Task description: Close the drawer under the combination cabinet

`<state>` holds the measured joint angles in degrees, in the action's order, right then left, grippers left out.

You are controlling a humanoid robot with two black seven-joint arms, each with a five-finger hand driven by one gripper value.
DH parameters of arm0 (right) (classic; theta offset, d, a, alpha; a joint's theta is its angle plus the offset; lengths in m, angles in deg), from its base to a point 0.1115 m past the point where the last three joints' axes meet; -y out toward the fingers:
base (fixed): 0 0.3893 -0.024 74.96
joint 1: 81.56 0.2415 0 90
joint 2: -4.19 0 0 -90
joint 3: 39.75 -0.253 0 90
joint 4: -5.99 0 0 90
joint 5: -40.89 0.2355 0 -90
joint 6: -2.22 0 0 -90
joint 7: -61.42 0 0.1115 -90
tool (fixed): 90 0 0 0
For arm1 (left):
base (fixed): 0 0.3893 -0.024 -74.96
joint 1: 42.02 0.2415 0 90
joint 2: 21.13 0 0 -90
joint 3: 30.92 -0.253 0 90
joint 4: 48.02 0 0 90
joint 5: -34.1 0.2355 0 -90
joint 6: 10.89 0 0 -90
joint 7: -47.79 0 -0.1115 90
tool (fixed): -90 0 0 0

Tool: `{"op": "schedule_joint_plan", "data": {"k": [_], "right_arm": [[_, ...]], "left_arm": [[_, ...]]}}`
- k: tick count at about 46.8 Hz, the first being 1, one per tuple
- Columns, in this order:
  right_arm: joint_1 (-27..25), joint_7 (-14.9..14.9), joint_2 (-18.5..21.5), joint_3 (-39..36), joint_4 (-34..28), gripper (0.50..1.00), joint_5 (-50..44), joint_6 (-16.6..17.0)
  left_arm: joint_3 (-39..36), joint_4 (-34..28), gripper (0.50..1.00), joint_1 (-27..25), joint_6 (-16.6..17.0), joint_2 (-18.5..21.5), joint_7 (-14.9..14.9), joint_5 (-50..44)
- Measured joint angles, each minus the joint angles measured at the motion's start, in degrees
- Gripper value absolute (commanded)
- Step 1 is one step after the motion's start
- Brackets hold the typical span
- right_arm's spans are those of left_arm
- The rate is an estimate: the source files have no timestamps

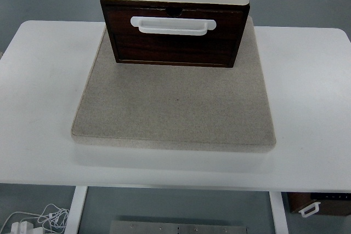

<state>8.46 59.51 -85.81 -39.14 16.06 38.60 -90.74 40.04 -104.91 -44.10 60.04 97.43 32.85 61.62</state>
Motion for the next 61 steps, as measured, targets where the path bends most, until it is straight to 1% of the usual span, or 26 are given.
{"op": "schedule_joint_plan", "data": {"k": [7,12,15,19,23,28,31,36,44,48,51,54,61], "right_arm": [[0.0,0.0,0.0,0.0,0.0,0.952,0.0,0.0],[0.0,0.0,0.0,0.0,0.0,0.952,0.0,0.0],[0.0,0.0,0.0,0.0,0.0,0.952,0.0,0.0],[0.0,0.0,0.0,0.0,0.0,0.952,0.0,0.0],[0.0,0.0,0.0,0.0,0.0,0.952,0.0,0.0],[0.0,0.0,0.0,0.0,0.0,0.952,0.0,0.0],[0.0,0.0,0.0,0.0,0.0,0.952,0.0,0.0],[0.0,0.0,0.0,0.0,0.0,0.952,0.0,0.0],[0.0,0.0,0.0,0.0,0.0,0.952,0.0,0.0],[0.0,0.0,0.0,0.0,0.0,0.952,0.0,0.0],[0.0,0.0,0.0,0.0,0.0,0.952,0.0,0.0],[0.0,0.0,0.0,0.0,0.0,0.952,0.0,0.0],[0.0,0.0,0.0,0.0,0.0,0.952,0.0,0.0]], "left_arm": [[-0.7,4.2,1.0,-0.1,8.0,5.3,5.1,0.0],[-0.9,7.8,1.0,0.3,11.8,8.7,7.9,0.0],[-0.9,10.0,1.0,0.7,13.7,10.5,8.7,0.0],[-1.6,13.4,1.0,0.8,16.3,12.9,8.8,-0.2],[-2.6,18.8,1.0,1.0,17.8,14.3,8.9,-0.6],[-3.3,26.4,1.0,1.7,18.1,14.4,8.9,-0.8],[-3.4,29.6,1.0,2.7,18.1,14.4,8.9,-1.2],[-3.4,33.1,1.0,7.0,18.1,14.1,9.0,-4.4],[-3.5,33.7,1.0,16.9,17.9,13.3,9.0,-13.5],[-3.5,33.9,1.0,21.0,17.3,12.0,9.0,-17.5],[-3.6,33.9,1.0,24.0,17.0,10.5,9.0,-19.4],[-3.6,33.9,1.0,26.8,16.0,8.7,9.0,-20.8],[-3.5,35.2,1.0,30.5,13.5,3.5,9.2,-22.3]]}}
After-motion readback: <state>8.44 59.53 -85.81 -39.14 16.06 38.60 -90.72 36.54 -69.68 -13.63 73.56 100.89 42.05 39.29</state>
